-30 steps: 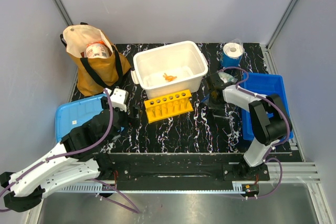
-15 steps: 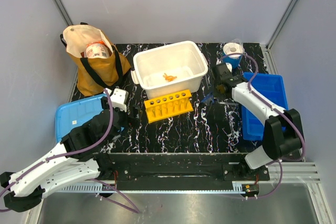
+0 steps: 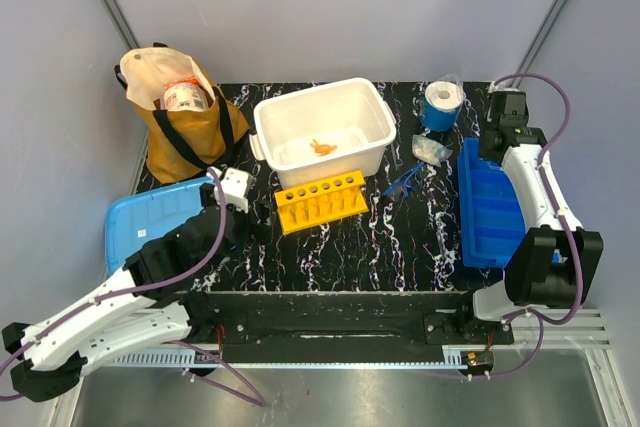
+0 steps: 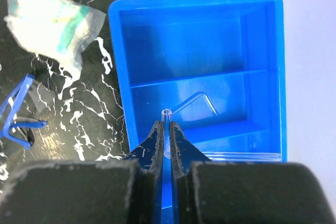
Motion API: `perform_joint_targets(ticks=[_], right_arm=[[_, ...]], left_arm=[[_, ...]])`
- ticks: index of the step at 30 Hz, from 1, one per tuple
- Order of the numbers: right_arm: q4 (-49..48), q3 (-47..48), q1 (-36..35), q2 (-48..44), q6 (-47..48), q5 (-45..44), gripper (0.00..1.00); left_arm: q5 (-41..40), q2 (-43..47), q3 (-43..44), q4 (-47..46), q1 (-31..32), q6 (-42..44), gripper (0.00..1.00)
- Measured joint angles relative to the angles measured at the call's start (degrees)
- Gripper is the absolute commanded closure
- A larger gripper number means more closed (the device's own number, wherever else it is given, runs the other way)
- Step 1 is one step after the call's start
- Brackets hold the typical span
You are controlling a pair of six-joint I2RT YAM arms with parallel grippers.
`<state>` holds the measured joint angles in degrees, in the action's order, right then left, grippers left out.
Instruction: Organize the chemistry lab equipment
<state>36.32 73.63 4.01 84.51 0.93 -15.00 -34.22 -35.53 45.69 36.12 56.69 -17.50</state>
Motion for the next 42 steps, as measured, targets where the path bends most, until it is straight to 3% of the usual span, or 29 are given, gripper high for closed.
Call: perform_joint_targets(ticks=[10, 22, 33, 42], right_arm=[[-1.95, -1.2, 3.3, 1.53, 14.25, 9.38, 0.94], [-0.57, -1.66, 4.09, 12.9, 15.06, 9.51, 0.94], [-0.81, -3.13, 4.09, 13.31, 14.32, 8.17, 0.81], [2.14, -2.05, 4.09, 14.84, 11.63, 5.55, 0.78]], left_arm=[[1.68, -7.43, -0.11, -0.26, 0.0, 0.83, 0.01], [1.36, -10.8, -0.09, -0.31, 0.0, 1.29, 0.01], [-0.68, -11.06, 0.28, -1.16, 0.0, 3.17, 0.01], [-1.51, -8.76, 0.28, -1.11, 0.0, 3.74, 0.01]])
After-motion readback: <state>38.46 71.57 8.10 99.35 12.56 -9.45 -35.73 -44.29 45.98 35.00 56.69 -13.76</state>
